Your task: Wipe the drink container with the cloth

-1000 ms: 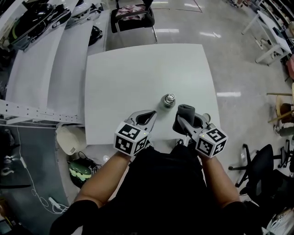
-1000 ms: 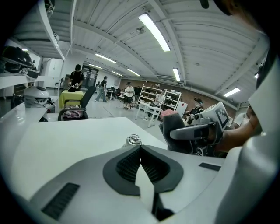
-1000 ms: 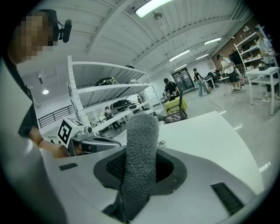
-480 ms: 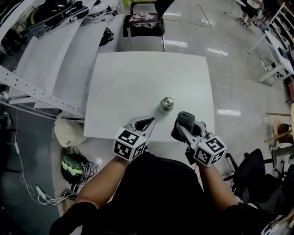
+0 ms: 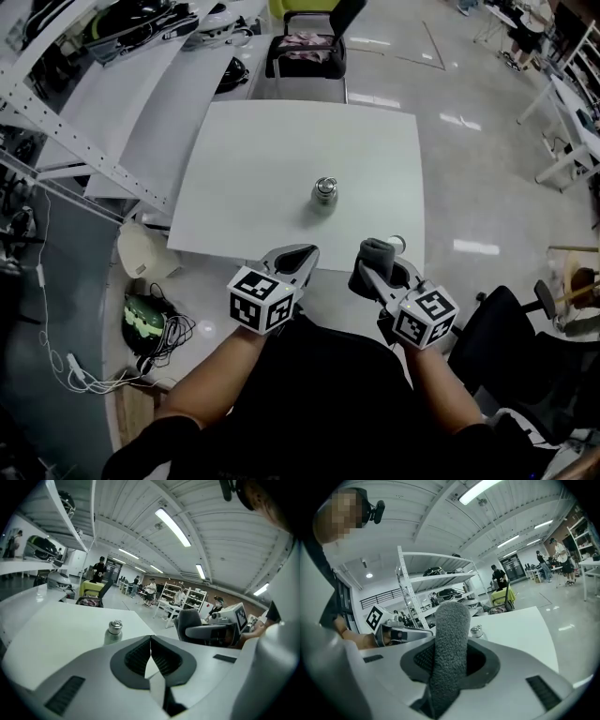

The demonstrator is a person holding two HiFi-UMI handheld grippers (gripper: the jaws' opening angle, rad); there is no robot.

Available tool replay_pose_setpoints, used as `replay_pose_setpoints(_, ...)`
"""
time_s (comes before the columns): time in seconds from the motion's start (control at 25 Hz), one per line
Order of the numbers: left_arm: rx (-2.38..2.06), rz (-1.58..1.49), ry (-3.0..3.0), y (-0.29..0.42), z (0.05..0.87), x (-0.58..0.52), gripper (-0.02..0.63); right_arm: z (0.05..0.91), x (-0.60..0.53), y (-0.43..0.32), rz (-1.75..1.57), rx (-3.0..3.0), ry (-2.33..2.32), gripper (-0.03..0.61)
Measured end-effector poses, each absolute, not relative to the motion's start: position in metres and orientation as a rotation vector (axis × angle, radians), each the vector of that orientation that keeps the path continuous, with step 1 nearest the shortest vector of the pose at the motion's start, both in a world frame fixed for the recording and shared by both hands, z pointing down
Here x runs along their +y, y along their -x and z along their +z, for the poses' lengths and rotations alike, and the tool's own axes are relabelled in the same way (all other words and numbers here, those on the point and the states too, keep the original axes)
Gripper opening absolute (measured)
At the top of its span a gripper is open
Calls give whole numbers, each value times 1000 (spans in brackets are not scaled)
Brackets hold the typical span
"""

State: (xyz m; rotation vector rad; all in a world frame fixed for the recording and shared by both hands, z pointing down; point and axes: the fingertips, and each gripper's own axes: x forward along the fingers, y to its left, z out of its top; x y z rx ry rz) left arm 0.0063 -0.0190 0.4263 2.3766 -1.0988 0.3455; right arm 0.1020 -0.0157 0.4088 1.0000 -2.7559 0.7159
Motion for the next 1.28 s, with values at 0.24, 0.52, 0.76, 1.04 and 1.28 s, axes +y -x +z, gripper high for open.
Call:
replay_pose_setpoints(0.24,-1128,363,-2368,-31,426,26,17,407,23,-124,714,-2793,-975,110)
replay_pose_setpoints(0.52,-1187,388,-2372,-35,423,67,17,411,52,-139,764,-2802,-980,109)
replay_pose_setpoints(0.76,-1219,374,-2372,-15,421,75,17,409,70,-124,755,-2797,-955,109)
replay_pose_setpoints(1.04,-1146,417,-2427,4,414,78,17,398,75,-92,703,-2782,-986,109)
replay_pose_setpoints(1.28,-1102,431,-2466,26,411,80,17,384,75,-73,628,-2767,-1070,110)
